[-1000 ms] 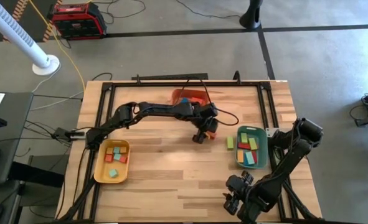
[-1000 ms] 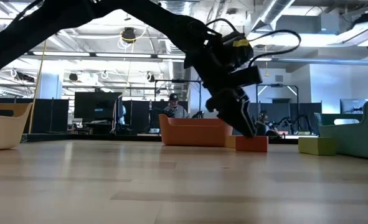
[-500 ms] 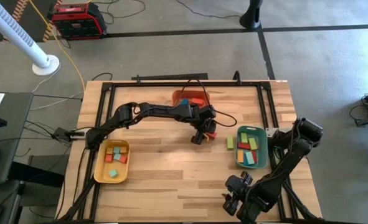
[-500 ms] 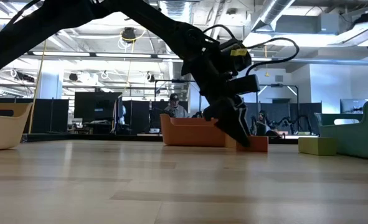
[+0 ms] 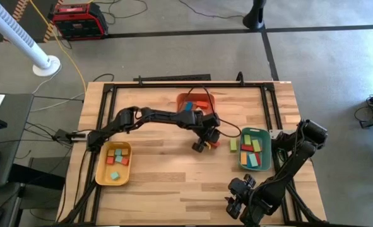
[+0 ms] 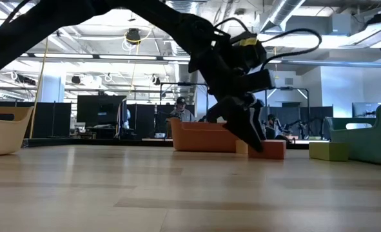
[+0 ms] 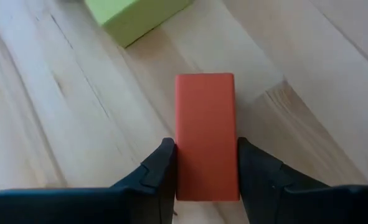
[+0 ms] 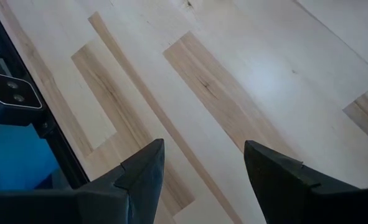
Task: Sort blocks by size
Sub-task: Put the large orange block into the orange bin
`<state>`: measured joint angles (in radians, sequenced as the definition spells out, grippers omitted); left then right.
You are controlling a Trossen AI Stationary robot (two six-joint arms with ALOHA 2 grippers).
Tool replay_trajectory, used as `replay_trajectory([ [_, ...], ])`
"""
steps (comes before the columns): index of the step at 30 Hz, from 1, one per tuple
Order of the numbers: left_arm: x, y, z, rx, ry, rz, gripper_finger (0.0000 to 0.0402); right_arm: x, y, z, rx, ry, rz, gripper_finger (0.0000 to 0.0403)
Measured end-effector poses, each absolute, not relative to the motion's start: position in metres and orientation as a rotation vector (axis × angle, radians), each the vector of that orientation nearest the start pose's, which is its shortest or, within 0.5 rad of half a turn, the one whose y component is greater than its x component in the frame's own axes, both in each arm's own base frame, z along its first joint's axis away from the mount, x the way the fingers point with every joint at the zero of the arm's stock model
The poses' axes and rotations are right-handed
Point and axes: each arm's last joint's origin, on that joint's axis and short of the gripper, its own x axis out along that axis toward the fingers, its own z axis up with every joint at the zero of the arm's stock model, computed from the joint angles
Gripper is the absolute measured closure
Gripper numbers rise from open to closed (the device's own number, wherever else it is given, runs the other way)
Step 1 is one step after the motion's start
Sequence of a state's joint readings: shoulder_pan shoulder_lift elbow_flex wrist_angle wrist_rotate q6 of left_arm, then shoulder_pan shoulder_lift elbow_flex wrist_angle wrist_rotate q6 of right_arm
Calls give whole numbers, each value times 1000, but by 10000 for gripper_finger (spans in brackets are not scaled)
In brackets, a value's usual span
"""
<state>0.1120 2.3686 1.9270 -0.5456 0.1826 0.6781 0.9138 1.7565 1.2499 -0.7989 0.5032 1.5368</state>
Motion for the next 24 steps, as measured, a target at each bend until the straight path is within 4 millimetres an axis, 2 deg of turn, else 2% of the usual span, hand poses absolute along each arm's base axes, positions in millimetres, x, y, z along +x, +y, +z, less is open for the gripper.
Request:
replay_trajectory([
  [5, 501, 39, 171, 580, 968, -369, 277, 216, 258, 207, 541, 942, -434, 154],
  [9, 495, 33, 195, 608, 959, -366, 277, 216, 257, 206, 531, 938, -440, 154],
  [13, 485, 36, 223, 644, 963, -306, 277, 216, 257, 207, 514, 927, -433, 154],
  [18, 464, 64, 255, 682, 1040, -151, 277, 215, 258, 207, 514, 926, -427, 154],
  [24, 429, 122, 273, 596, 1204, 19, 277, 211, 264, 207, 517, 921, -400, 154],
])
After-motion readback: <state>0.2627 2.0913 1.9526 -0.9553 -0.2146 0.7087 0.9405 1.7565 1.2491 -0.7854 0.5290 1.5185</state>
